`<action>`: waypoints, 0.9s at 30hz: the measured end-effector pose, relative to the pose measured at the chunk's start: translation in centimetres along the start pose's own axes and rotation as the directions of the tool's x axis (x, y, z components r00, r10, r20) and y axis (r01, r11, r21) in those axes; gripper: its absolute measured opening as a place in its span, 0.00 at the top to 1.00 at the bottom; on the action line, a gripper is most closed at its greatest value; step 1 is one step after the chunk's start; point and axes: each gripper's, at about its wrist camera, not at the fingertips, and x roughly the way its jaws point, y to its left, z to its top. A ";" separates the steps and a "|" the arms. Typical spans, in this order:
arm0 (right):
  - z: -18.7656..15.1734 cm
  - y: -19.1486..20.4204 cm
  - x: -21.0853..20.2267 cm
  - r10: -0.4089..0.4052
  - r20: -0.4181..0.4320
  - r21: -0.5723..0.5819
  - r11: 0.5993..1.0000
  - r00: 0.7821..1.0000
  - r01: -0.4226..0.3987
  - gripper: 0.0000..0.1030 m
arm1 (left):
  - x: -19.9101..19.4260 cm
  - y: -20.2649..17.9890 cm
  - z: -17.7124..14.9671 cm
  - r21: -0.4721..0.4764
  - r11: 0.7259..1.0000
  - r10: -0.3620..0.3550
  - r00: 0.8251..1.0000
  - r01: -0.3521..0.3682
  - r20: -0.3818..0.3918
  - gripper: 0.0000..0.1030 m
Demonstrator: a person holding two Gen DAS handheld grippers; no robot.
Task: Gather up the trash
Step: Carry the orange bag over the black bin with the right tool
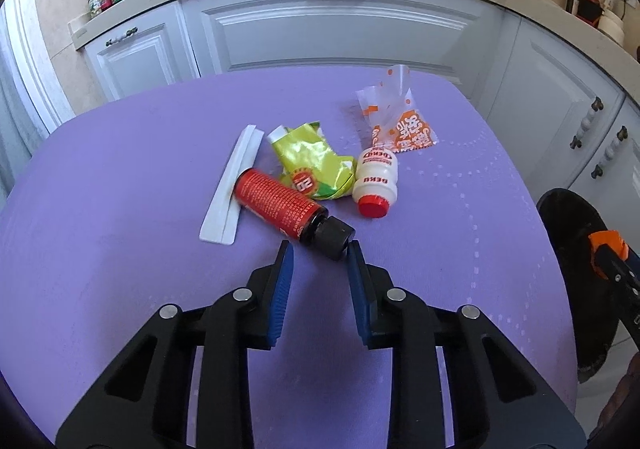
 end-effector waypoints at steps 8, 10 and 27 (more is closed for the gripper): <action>0.0 0.4 0.3 0.012 -0.007 0.000 1.000 1.000 -0.012 0.52 | -1.5 1.5 -0.2 -0.019 1.000 0.023 0.999 -0.022 0.045 0.41; 0.0 0.5 0.5 0.015 -0.010 0.001 1.000 1.000 -0.015 0.52 | -1.6 1.9 0.0 -0.029 0.999 0.035 0.998 -0.033 0.054 0.34; -0.2 0.5 1.1 0.025 -0.025 0.004 1.000 0.999 -0.024 0.52 | 1.0 1.8 1.1 -0.049 0.997 0.055 0.998 -0.056 -0.013 0.44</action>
